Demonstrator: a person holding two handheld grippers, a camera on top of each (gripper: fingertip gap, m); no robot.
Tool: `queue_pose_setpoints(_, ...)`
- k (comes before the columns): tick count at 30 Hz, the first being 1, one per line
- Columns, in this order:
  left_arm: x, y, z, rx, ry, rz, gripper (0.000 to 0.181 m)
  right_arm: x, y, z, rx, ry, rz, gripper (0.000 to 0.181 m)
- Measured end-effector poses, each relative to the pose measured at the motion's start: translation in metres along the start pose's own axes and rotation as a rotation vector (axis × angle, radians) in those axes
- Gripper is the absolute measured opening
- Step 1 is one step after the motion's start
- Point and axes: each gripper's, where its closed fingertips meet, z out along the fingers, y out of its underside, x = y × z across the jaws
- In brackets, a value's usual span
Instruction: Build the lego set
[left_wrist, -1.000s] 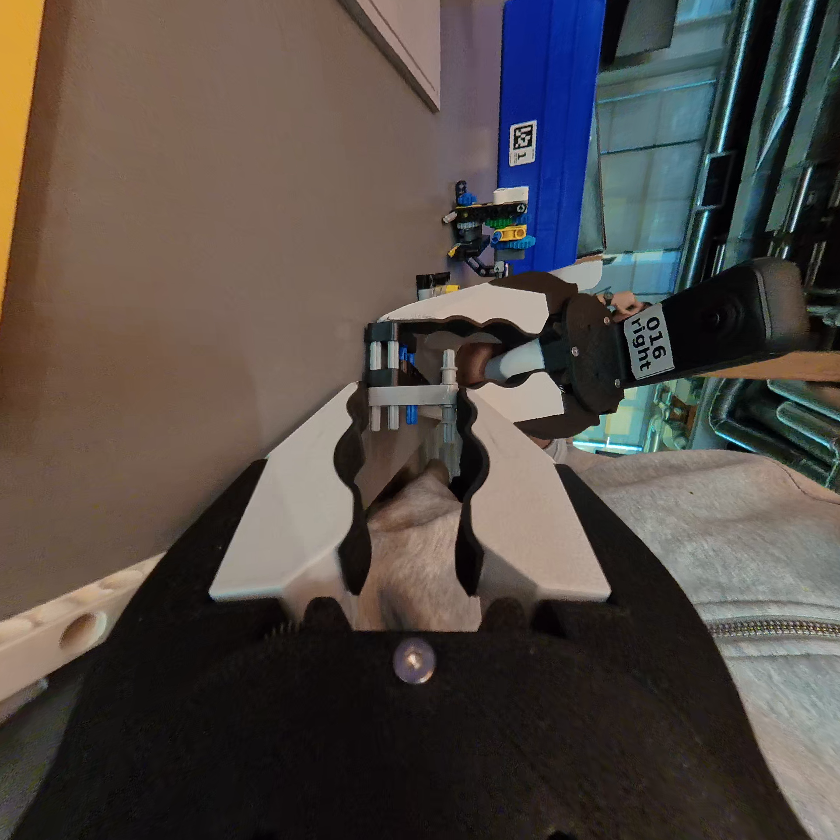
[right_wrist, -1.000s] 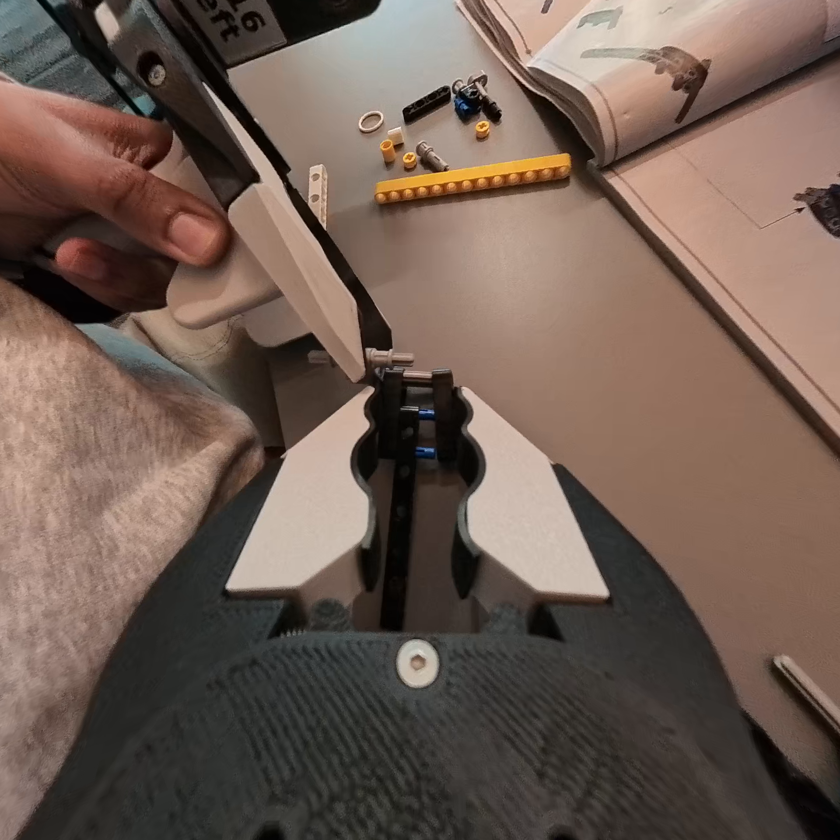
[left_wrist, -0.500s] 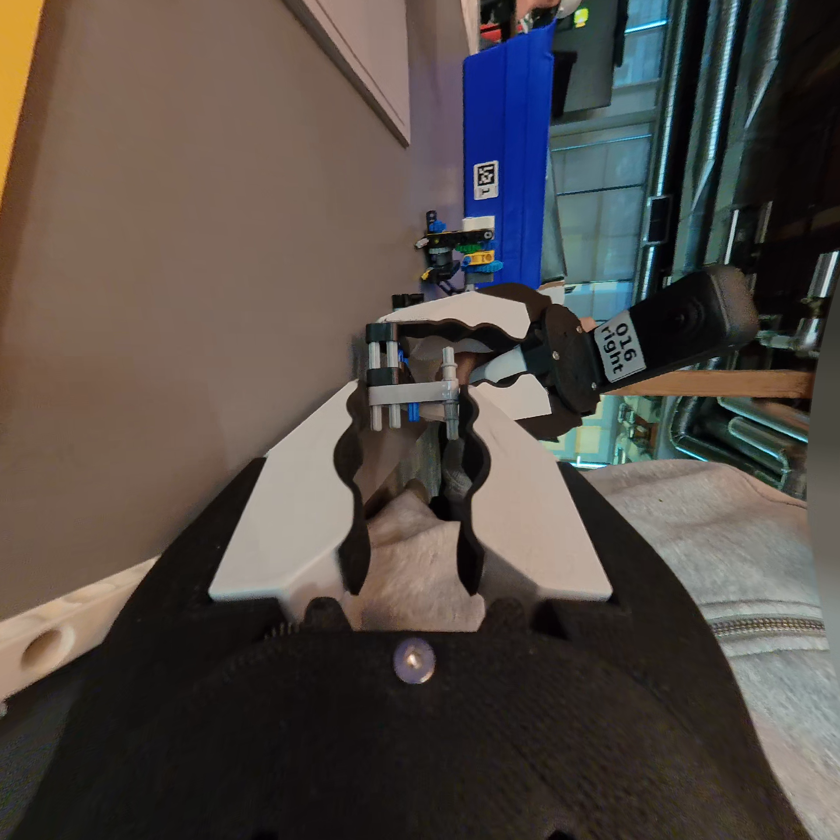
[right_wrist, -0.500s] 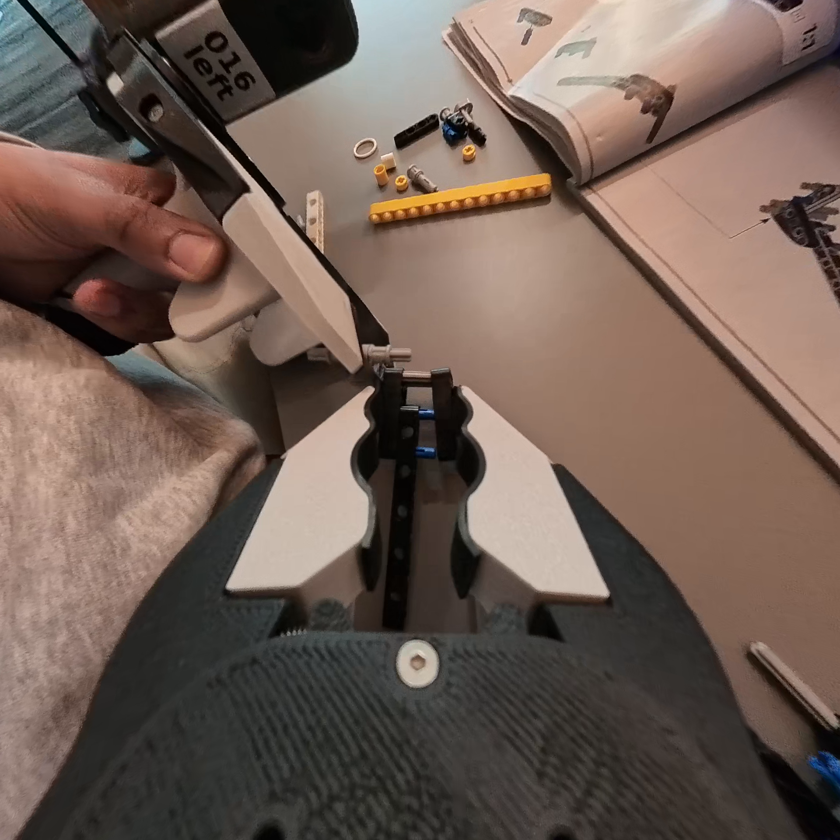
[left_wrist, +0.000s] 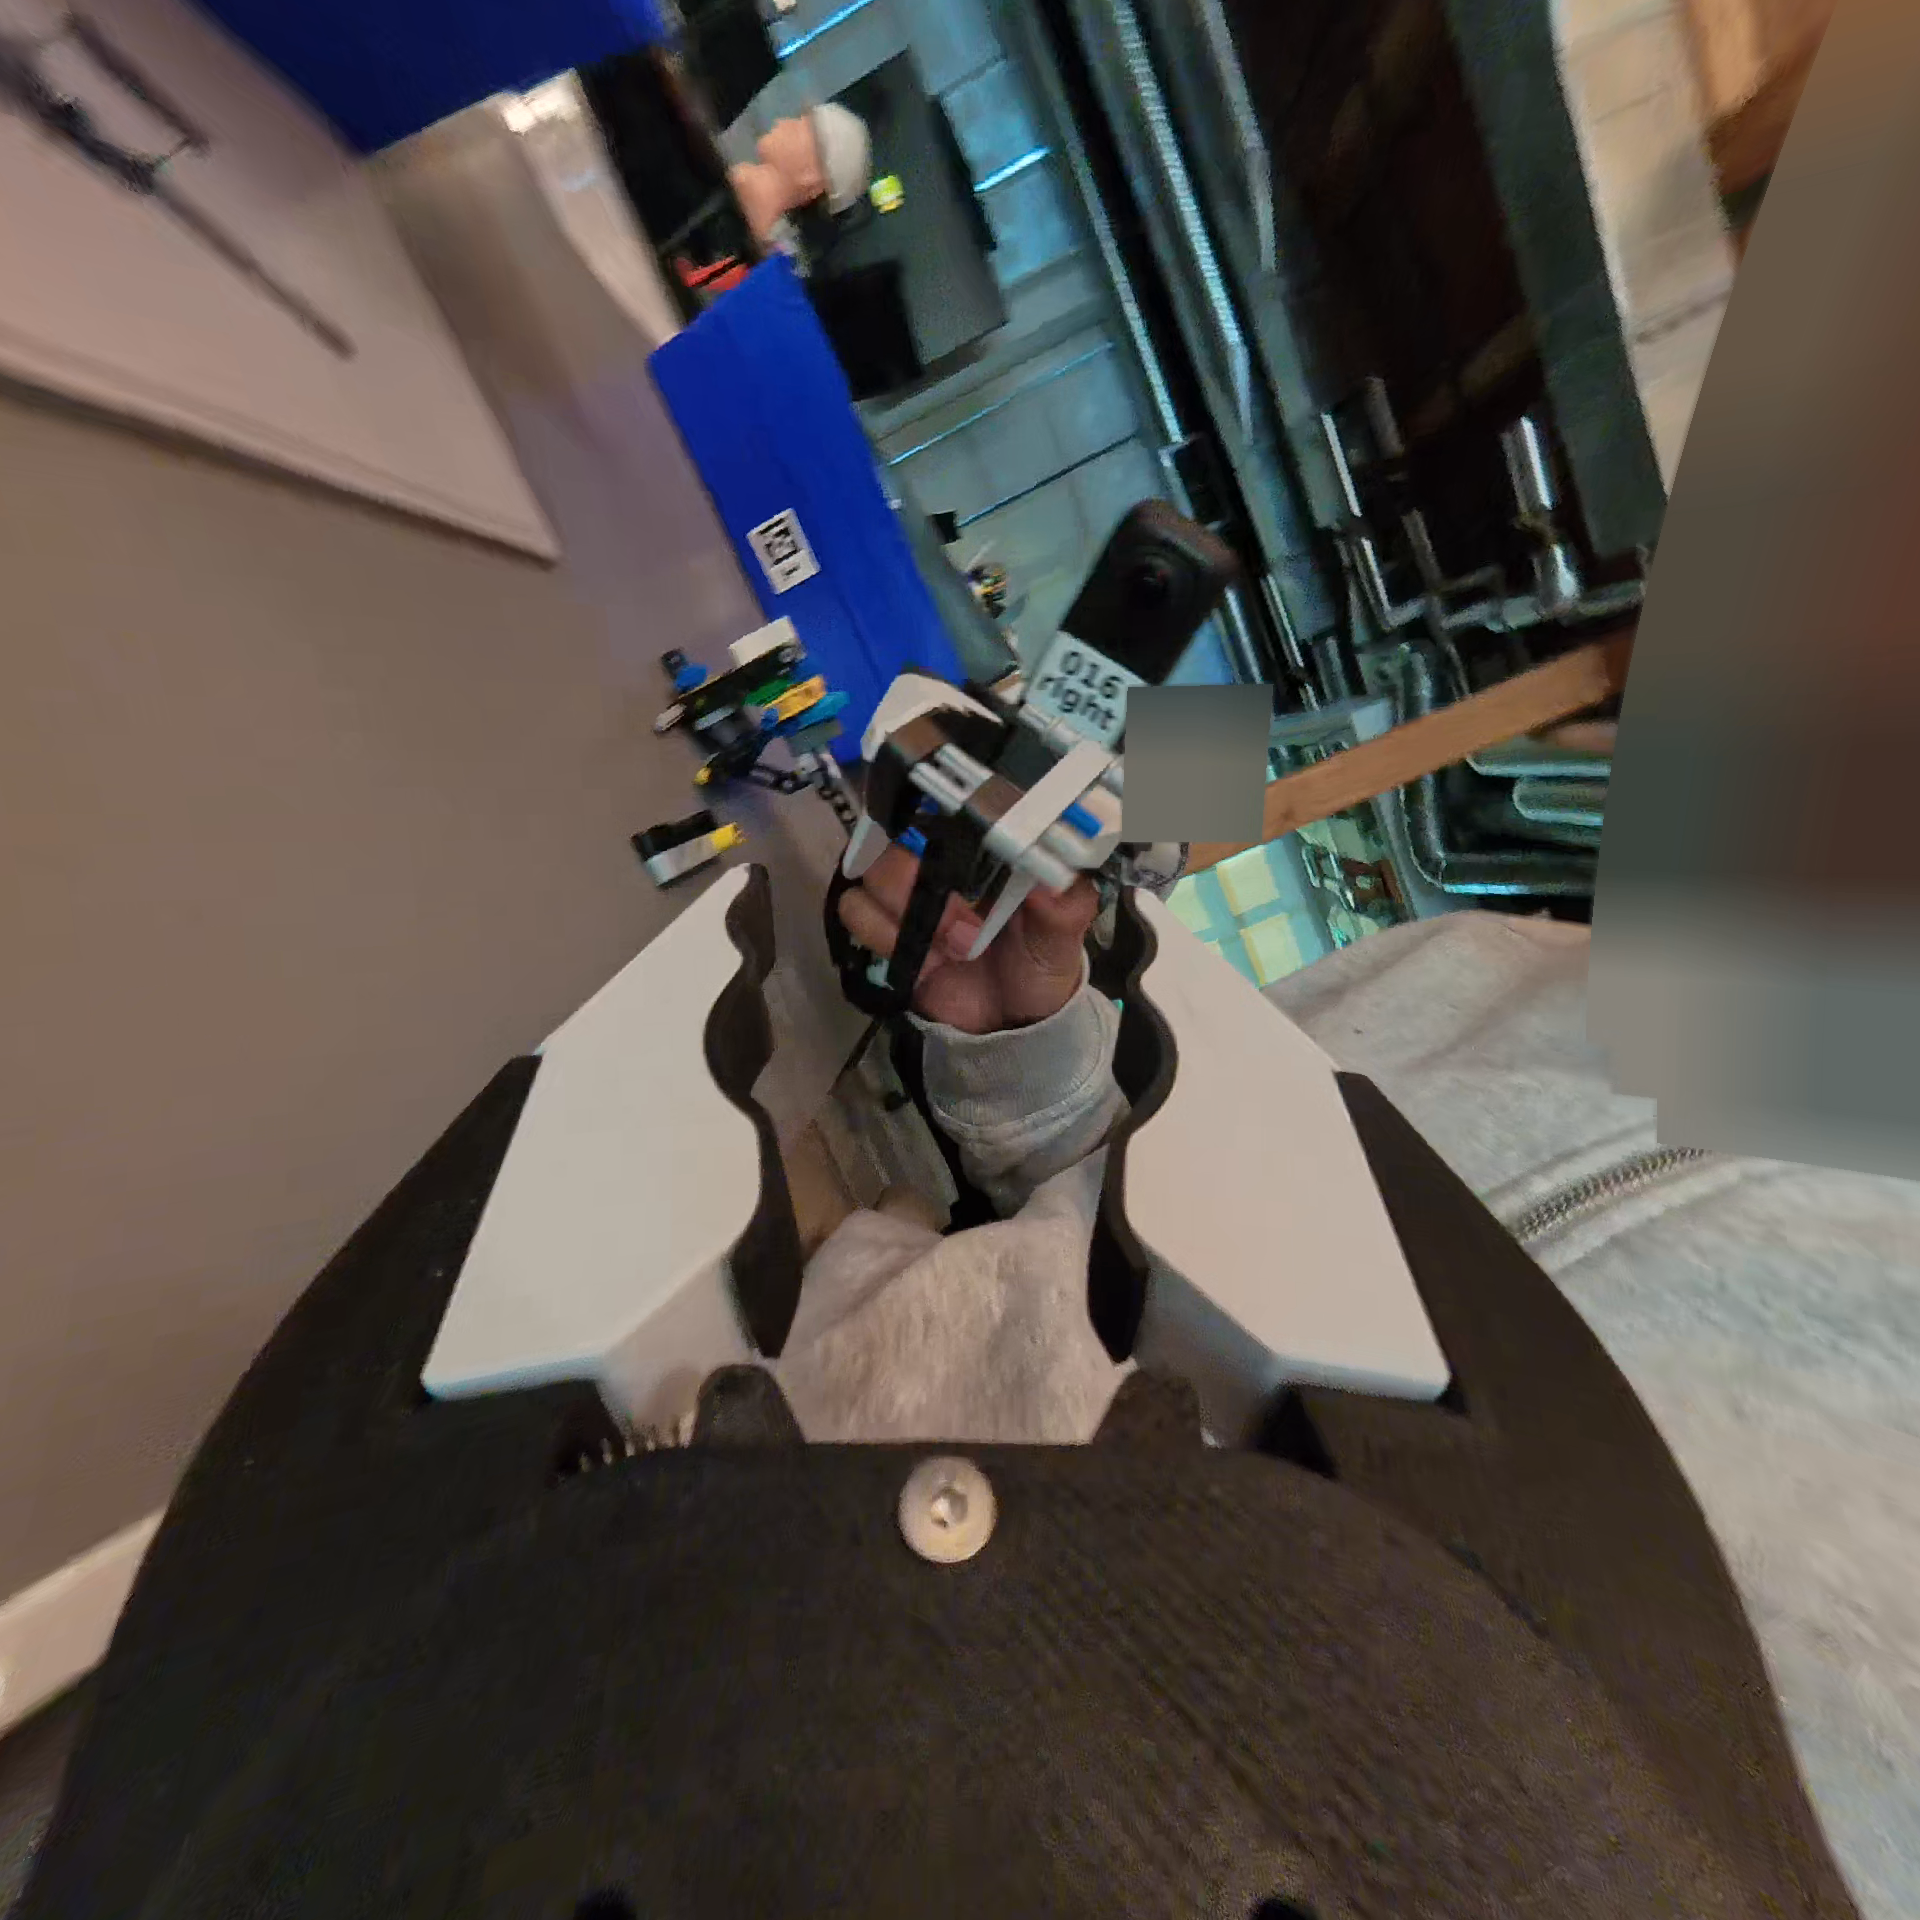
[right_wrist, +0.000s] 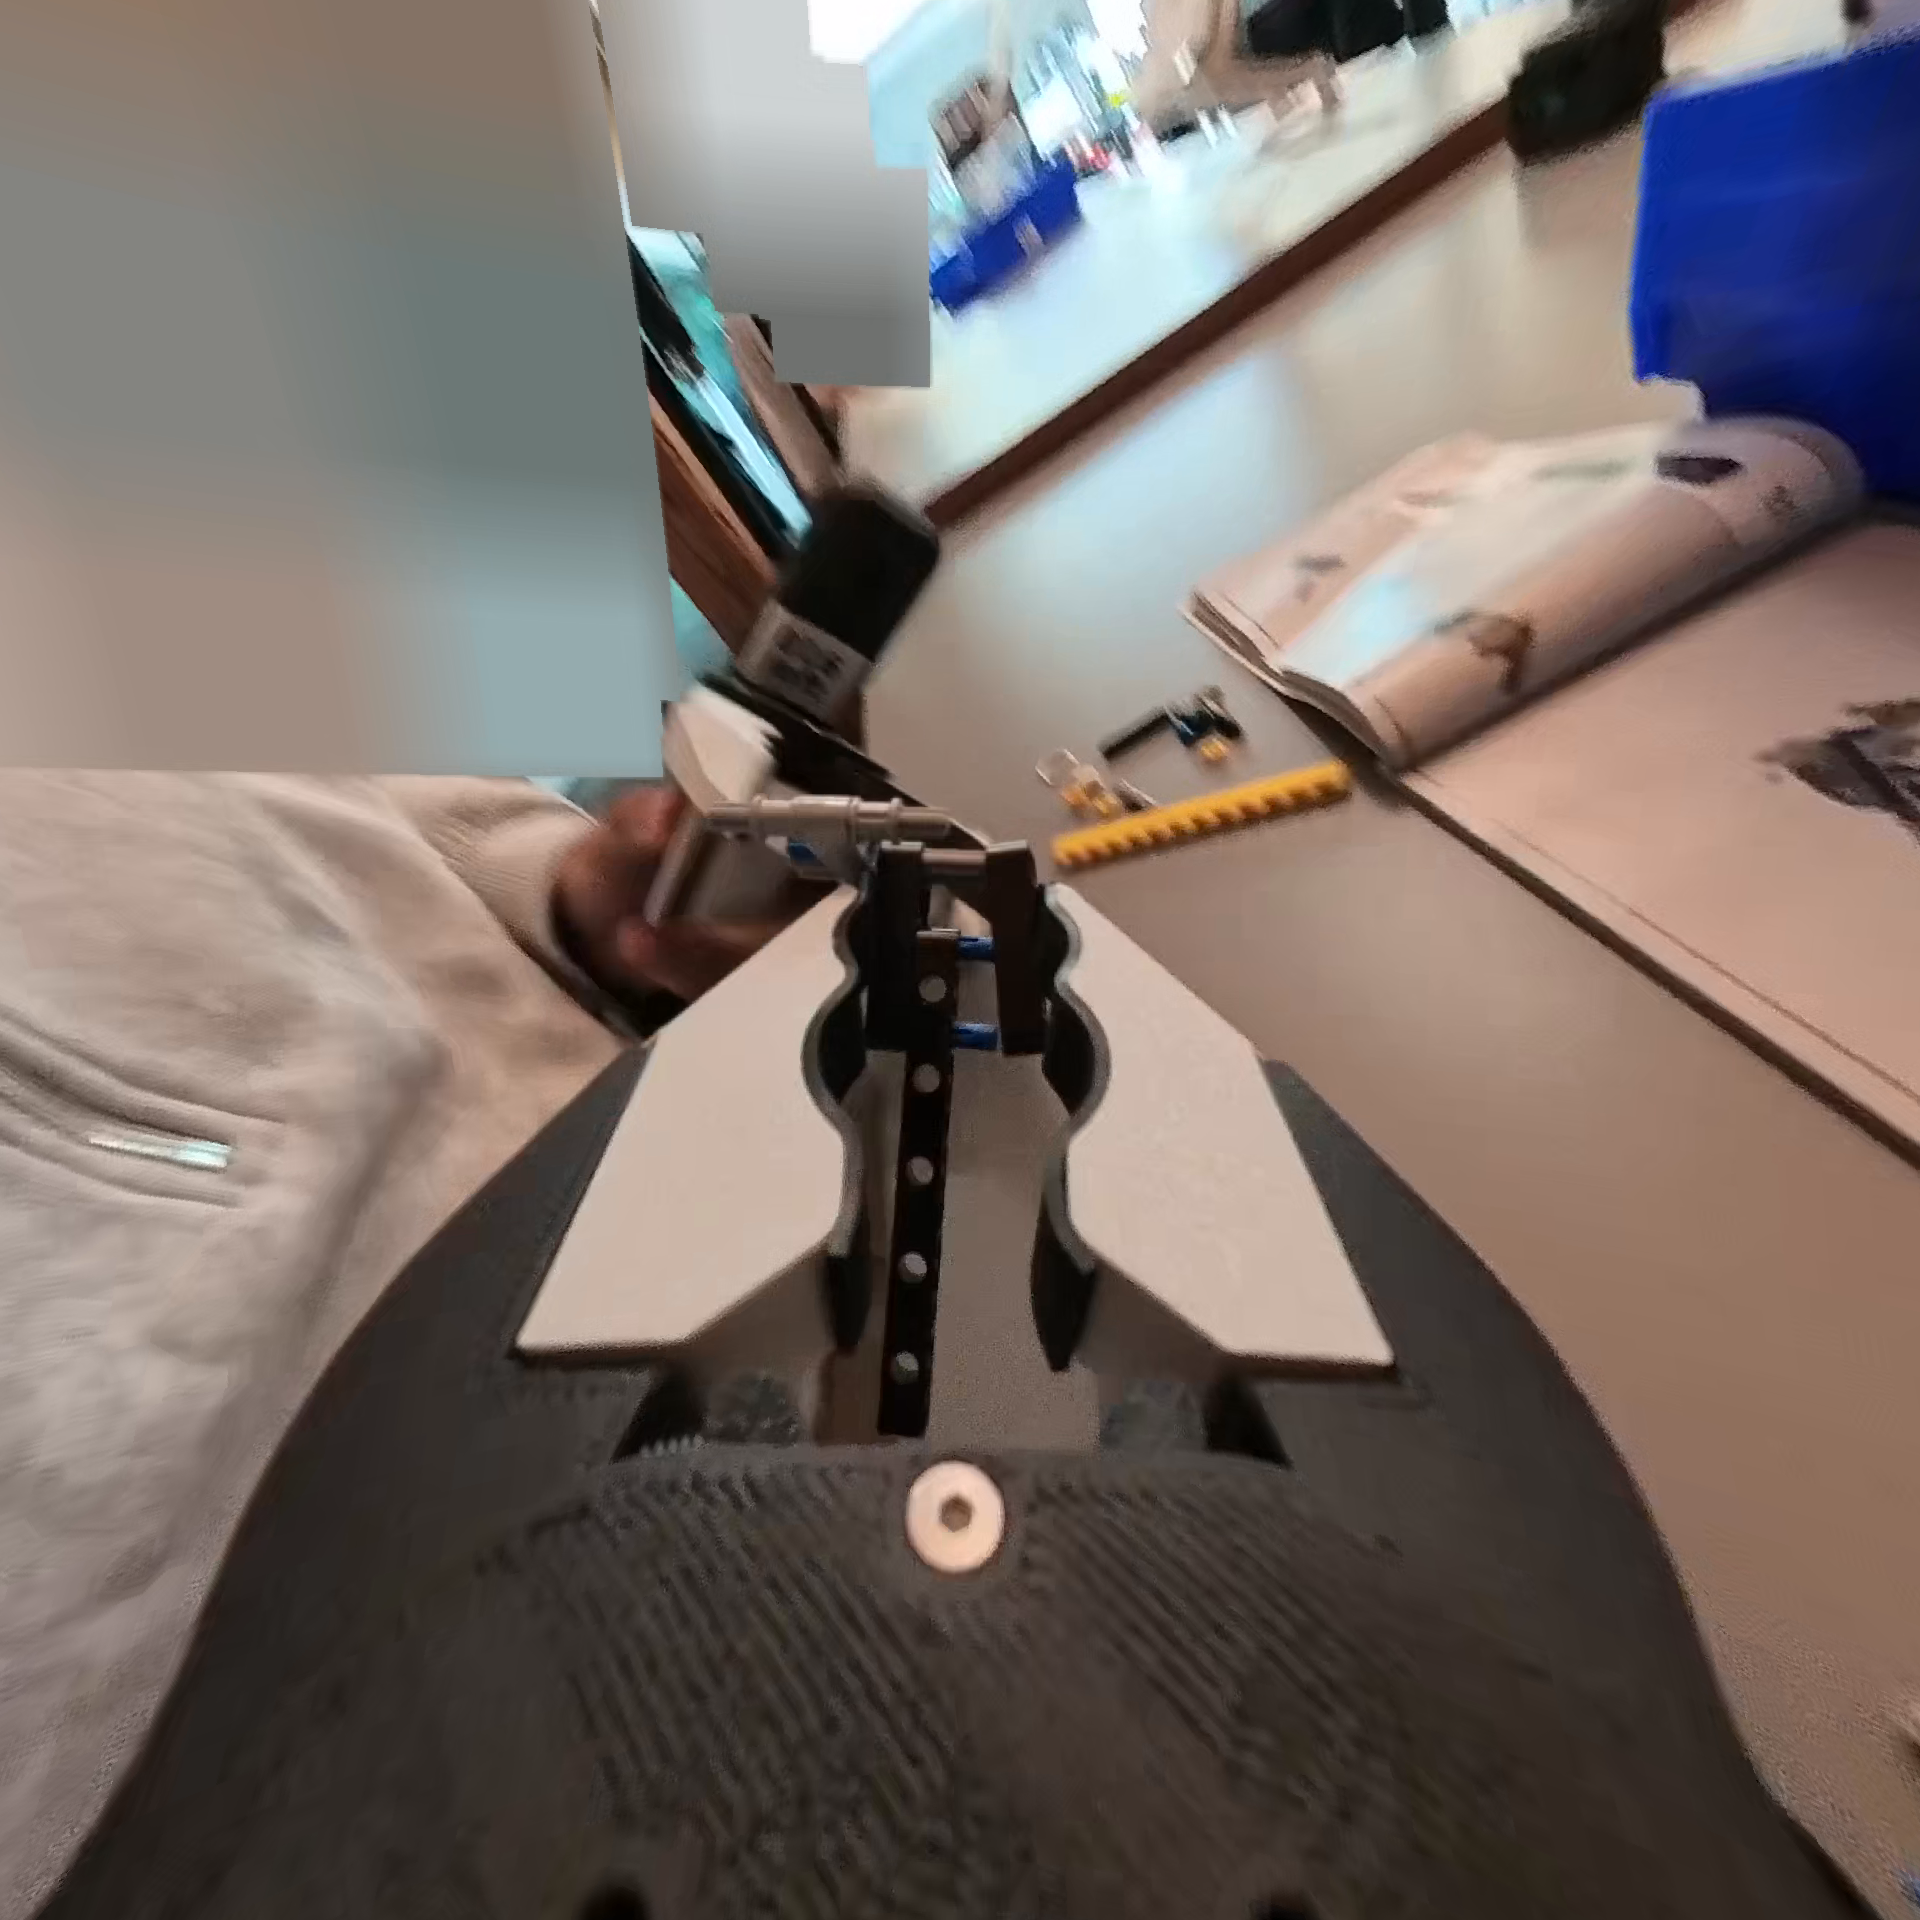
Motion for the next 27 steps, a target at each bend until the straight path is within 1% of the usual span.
queue_pose_setpoints(4,0.018,0.003,0.02,0.01,0.101,0.153,0.064,-0.018,-0.033,-0.008,0.201,-0.175,0.136,0.029)
queue_pose_setpoints(6,0.029,0.001,0.033,0.032,0.131,0.208,0.064,-0.022,-0.043,-0.011,0.274,-0.234,0.204,0.03)
queue_pose_setpoints(9,0.037,-0.004,0.044,0.05,0.114,0.287,0.065,-0.027,-0.053,-0.016,0.378,-0.307,0.309,0.03)
queue_pose_setpoints(11,0.039,-0.005,0.049,0.053,0.09,0.306,0.064,-0.028,-0.059,-0.02,0.452,-0.352,0.383,0.029)
queue_pose_setpoints(12,0.042,-0.005,0.05,0.052,0.1,0.31,0.063,-0.028,-0.061,-0.021,0.478,-0.366,0.408,0.03)
queue_pose_setpoints(15,0.049,-0.007,0.049,0.089,0.094,0.324,0.052,-0.032,-0.059,-0.018,0.493,-0.372,0.423,0.031)
queue_pose_setpoints(16,0.052,-0.007,0.047,0.097,0.099,0.325,0.045,-0.034,-0.057,-0.016,0.486,-0.358,0.404,0.029)
queue_pose_setpoints(19,0.054,-0.007,0.042,0.127,0.102,0.326,0.032,-0.04,-0.056,-0.011,0.46,-0.331,0.361,0.03)
queue_pose_setpoints(22,0.056,-0.006,0.036,0.147,0.114,0.33,0.03,-0.045,-0.055,-0.006,0.451,-0.322,0.348,0.03)
queue_pose_setpoints(27,0.053,-0.003,0.031,0.154,0.091,0.329,0.027,-0.045,-0.049,-0.001,0.447,-0.321,0.369,0.03)
